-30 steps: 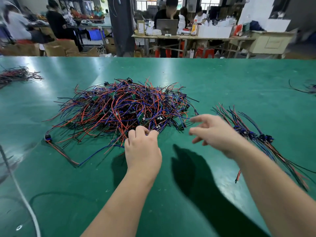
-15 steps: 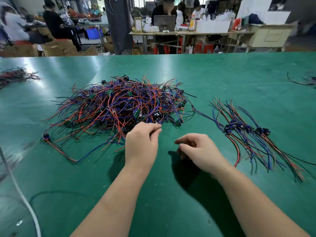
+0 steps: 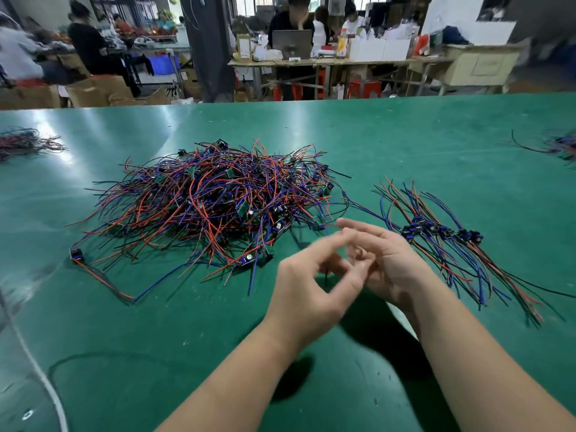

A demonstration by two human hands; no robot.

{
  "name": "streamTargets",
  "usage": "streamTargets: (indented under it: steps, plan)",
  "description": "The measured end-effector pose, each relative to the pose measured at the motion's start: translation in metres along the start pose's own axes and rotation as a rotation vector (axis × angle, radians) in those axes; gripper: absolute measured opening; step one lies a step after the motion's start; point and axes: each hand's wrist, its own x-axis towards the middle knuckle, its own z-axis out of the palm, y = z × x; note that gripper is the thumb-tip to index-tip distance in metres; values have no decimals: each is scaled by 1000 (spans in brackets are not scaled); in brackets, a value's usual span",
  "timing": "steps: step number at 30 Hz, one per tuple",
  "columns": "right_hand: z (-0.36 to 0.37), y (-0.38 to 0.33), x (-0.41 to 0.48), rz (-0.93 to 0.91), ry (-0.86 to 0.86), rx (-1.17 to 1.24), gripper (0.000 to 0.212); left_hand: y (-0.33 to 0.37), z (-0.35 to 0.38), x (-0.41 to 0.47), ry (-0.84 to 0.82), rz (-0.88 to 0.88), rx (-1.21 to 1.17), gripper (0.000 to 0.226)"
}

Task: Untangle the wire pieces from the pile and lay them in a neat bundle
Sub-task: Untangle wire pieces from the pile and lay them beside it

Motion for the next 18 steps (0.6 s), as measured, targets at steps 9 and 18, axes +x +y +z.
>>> streamTargets:
  steps: [9,18]
  plan:
    - [-2,-7,-18,-44,-398,-8,36,-9,-19,23,94,-978,-523,42]
    - [0,-4,-28,142,-712,-365,12,-2,-25,25,-29,-726,-807,15]
